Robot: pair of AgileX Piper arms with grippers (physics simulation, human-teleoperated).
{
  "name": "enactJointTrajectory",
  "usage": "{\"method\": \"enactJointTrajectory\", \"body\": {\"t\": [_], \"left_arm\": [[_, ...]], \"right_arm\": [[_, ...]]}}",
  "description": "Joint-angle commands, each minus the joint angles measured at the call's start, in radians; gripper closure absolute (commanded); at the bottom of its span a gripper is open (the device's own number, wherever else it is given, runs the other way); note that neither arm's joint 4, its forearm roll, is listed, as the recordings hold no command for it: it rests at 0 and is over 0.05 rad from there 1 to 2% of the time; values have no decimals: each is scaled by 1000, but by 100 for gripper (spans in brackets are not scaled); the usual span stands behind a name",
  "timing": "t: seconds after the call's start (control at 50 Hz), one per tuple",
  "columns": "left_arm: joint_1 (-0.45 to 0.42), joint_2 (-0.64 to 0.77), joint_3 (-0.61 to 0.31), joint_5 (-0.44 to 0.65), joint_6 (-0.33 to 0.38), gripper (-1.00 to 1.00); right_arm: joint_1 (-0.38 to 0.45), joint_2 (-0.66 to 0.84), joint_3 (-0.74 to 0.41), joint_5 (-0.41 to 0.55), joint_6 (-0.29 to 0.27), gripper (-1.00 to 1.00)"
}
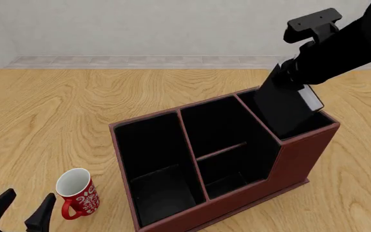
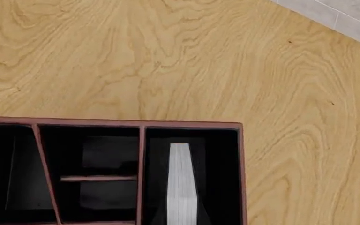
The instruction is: Pick up the book and place it in the right compartment of the caddy.
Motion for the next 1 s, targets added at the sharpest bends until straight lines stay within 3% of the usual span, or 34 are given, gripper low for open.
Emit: {"method": "enactJointTrajectory", "body": {"t": [0.02, 1.0], "left_arm": [[0, -2, 0, 5, 1, -100], [5, -4, 0, 16, 8, -100]], "right_arm": [[-8, 9, 37, -47, 16, 100], [-55, 40, 140, -145, 3, 100]]}}
